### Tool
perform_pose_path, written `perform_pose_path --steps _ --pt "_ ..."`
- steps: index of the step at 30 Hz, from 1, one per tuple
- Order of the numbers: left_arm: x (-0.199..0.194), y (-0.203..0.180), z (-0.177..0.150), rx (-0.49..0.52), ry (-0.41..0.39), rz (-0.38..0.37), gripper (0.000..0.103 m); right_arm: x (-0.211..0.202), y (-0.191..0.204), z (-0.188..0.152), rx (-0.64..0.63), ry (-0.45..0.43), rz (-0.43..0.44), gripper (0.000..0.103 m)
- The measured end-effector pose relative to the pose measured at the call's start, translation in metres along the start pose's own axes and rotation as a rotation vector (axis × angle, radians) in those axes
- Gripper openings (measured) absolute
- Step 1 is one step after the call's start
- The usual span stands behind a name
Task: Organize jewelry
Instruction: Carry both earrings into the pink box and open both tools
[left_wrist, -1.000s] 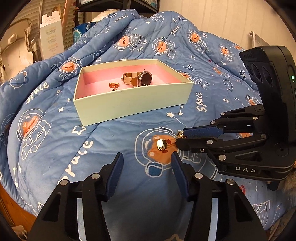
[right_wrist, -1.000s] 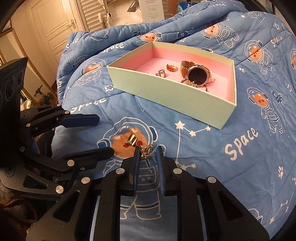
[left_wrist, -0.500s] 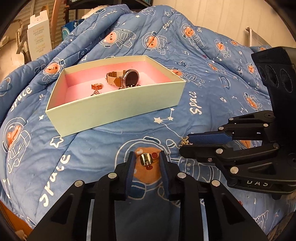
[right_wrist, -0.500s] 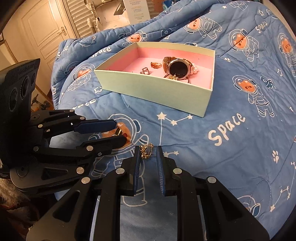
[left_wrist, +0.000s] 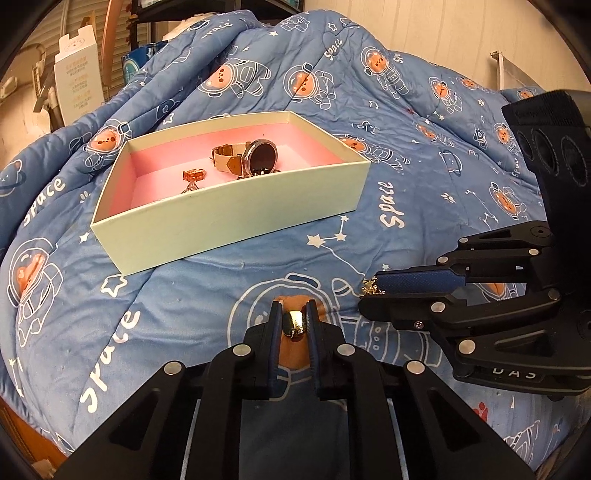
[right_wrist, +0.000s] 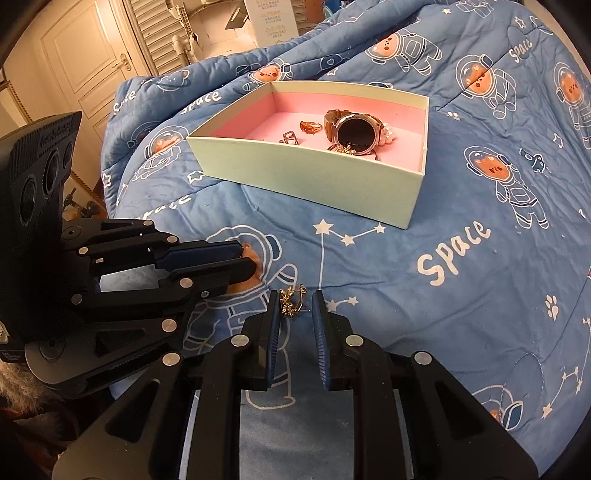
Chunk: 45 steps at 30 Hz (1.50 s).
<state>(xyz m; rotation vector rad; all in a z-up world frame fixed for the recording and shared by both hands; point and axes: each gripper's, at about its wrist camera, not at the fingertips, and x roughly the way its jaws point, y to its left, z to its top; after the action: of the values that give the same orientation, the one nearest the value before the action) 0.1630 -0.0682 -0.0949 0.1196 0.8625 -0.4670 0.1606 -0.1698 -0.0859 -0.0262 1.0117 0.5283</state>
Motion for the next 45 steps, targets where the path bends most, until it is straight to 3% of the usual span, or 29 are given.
perform_pose_path --steps 22,35,45 --pt "-0.032 0.043 -0.015 -0.245 -0.049 -0.059 0.013 -0.001 0.009 0.003 0.016 -0.008 0.042 0.018" --pt "-0.05 0.066 0.038 -0.187 -0.125 -0.028 0.013 -0.019 0.022 0.047 -0.022 -0.076 0.101 0.018" --pt "-0.03 0.092 0.085 -0.154 -0.067 0.025 0.013 -0.017 0.02 0.085 -0.076 -0.079 0.069 0.018"
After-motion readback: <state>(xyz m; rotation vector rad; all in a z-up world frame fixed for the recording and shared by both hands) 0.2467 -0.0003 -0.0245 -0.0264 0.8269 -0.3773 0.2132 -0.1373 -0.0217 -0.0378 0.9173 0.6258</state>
